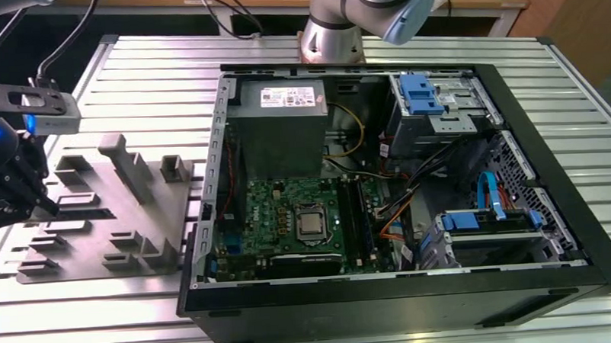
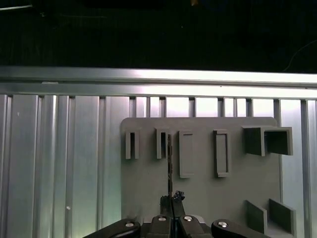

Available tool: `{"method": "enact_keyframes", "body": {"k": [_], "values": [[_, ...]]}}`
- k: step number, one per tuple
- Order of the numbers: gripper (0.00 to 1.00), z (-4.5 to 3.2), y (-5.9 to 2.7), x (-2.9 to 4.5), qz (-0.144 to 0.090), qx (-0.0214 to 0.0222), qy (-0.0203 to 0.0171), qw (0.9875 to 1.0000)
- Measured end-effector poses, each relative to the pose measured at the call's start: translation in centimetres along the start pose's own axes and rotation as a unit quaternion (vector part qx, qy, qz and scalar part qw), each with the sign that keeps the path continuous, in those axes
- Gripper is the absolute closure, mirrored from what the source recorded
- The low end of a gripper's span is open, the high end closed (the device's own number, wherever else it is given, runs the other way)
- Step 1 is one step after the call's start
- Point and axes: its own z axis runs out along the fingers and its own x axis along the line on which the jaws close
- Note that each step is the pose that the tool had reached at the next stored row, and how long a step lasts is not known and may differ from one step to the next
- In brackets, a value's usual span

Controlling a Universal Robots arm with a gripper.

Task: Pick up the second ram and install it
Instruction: 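Pick up the second ram and move it above second insertion slot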

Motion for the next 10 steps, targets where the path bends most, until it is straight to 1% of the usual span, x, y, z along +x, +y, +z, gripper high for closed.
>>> {"method": "enact_keyframes", "body": {"k": [4,10], "values": [[0.92,-0.21,0.01,-0.01,0.000,-0.0001,0.0001,1.0000],[0.92,-0.93,0.04,-0.06,0.000,0.0000,0.0000,1.0000]]}}
